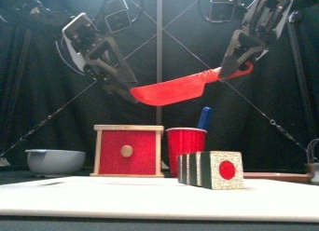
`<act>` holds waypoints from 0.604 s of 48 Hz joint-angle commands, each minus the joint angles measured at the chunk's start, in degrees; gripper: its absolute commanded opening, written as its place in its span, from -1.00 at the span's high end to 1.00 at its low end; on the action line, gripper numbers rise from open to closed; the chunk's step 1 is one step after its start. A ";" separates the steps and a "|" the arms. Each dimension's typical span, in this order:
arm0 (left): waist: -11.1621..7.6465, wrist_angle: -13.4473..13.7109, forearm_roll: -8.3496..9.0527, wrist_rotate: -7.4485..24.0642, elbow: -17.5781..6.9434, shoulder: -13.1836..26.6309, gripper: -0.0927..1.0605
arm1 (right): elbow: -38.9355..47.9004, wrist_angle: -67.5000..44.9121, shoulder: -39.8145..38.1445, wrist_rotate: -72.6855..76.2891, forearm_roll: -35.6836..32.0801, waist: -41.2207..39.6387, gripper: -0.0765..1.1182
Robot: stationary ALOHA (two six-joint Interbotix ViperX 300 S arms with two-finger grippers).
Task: Place sushi on board then cut the sushi with the knife then place the pieces on the plate
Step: Grasp knife edge with left hand
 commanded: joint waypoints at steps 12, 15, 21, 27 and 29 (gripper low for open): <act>0.53 -0.18 0.09 -0.09 -3.60 2.29 -0.57 | -0.70 -0.44 -0.18 0.00 0.09 0.18 0.04; 0.53 -0.18 0.00 -0.09 -3.69 2.46 -0.48 | -0.62 -0.62 -0.09 0.00 0.09 0.18 0.04; 0.35 -0.09 -0.18 -0.09 -3.69 2.99 -0.28 | -0.53 -1.41 -0.09 0.00 0.09 0.18 0.04; 0.00 -0.09 -0.79 -0.18 -4.04 3.69 -0.15 | -0.18 -1.49 0.00 0.00 1.05 0.35 0.04; -0.09 -0.09 -0.97 -0.18 -4.13 3.96 -0.11 | 0.09 -1.49 0.00 -0.09 1.49 0.44 0.04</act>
